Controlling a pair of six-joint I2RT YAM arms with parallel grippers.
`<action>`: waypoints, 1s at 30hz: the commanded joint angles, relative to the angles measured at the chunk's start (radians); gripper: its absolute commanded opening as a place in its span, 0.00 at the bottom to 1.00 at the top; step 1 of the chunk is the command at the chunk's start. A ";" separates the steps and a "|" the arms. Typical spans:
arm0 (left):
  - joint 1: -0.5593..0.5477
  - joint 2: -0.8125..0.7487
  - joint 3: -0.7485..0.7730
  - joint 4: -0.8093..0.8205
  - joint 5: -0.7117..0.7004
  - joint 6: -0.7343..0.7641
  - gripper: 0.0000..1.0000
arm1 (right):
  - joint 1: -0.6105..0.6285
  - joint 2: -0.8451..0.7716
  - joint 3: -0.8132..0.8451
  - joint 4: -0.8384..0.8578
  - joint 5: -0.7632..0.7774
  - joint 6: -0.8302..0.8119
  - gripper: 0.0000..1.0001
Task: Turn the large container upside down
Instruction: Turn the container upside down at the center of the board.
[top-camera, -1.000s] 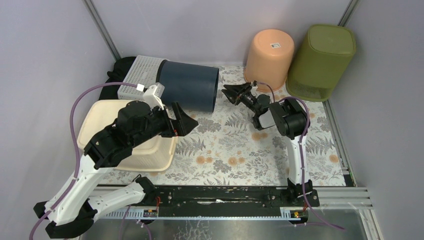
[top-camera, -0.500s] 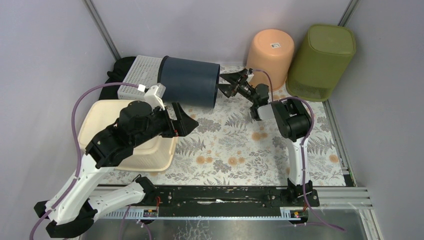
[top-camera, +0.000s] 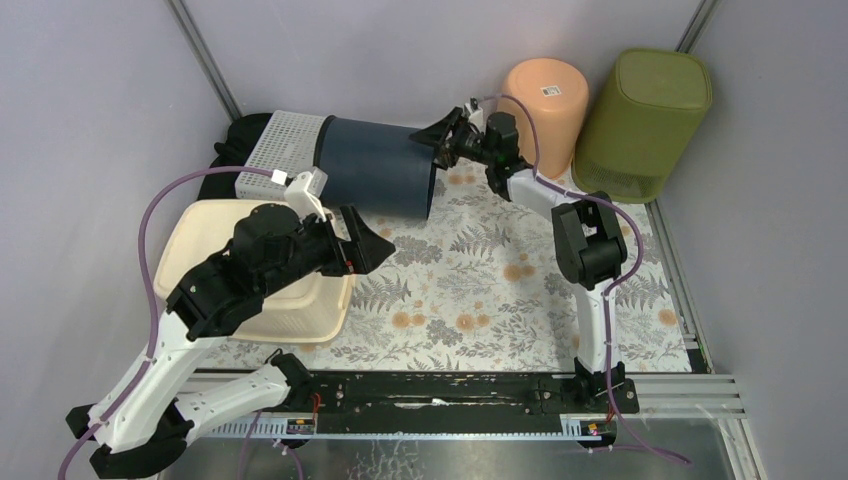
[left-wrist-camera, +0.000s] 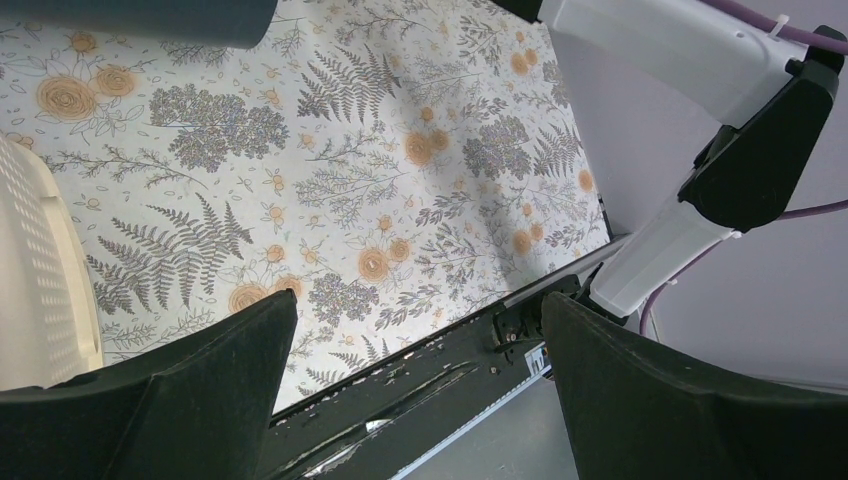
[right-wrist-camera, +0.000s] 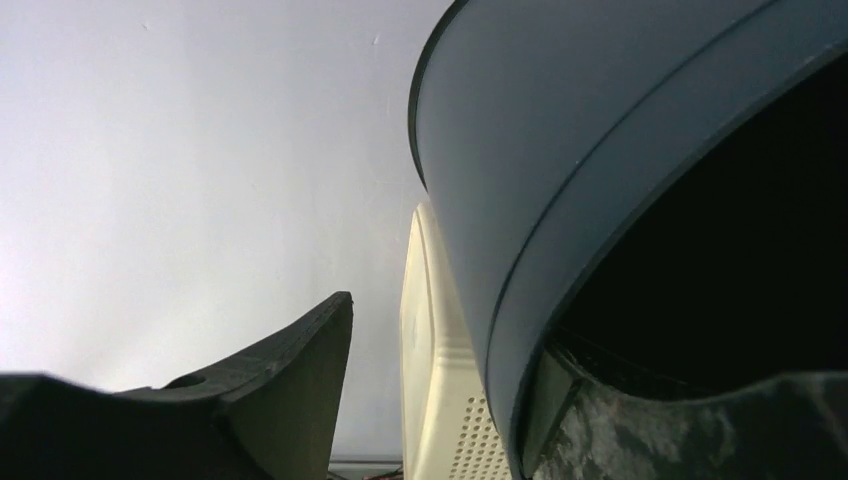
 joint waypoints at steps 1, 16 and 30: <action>-0.003 -0.013 -0.003 0.017 -0.004 0.006 1.00 | 0.016 0.022 0.131 -0.211 -0.094 -0.096 0.60; -0.003 -0.007 0.000 0.018 0.008 0.005 1.00 | 0.056 0.065 0.143 -0.220 -0.285 -0.042 0.50; -0.003 -0.008 0.026 -0.019 0.009 0.008 1.00 | 0.065 0.158 0.076 0.612 -0.188 0.504 0.00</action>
